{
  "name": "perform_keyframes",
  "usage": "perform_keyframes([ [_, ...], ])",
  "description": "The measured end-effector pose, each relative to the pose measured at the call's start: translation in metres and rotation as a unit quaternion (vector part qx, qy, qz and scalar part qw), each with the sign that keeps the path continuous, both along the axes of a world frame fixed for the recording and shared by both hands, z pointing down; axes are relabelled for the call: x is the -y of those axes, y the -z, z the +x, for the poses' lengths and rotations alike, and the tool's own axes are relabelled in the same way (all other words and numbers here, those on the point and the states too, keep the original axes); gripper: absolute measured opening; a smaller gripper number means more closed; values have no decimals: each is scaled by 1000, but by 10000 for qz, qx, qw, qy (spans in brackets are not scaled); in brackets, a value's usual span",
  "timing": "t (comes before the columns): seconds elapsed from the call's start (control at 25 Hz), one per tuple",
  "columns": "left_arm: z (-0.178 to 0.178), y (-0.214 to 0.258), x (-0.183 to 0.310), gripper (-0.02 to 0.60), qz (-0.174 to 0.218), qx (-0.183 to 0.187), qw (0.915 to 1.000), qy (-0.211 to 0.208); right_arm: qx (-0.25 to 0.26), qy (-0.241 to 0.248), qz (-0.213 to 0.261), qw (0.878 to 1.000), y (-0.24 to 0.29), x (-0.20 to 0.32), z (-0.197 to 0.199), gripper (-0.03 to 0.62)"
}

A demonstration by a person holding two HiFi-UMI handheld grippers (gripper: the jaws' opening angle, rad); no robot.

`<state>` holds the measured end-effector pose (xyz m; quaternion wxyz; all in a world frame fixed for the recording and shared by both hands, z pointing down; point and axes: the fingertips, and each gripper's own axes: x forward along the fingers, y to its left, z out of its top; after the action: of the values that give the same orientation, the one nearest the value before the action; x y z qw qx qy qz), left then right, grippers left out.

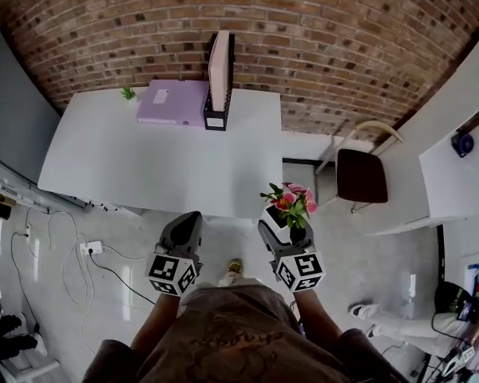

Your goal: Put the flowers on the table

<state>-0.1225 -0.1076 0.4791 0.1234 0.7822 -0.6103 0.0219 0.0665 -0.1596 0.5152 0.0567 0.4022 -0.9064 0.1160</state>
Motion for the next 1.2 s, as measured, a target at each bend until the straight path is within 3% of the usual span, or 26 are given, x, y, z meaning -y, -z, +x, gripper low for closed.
perform_keyframes([
  [0.32,-11,2,39,21,-14,-21,10000,-74,-103,10,16,9999,-2,38,-14,345],
  [0.72,-16,13,88,20,3,-75,9987,-496,-192,-327,-99,9992,-10,76,-26,345],
  [1.2,-13,7,110,20,-102,-94,9971,-750,-812,-460,-367,9950,-79,110,-31,345],
])
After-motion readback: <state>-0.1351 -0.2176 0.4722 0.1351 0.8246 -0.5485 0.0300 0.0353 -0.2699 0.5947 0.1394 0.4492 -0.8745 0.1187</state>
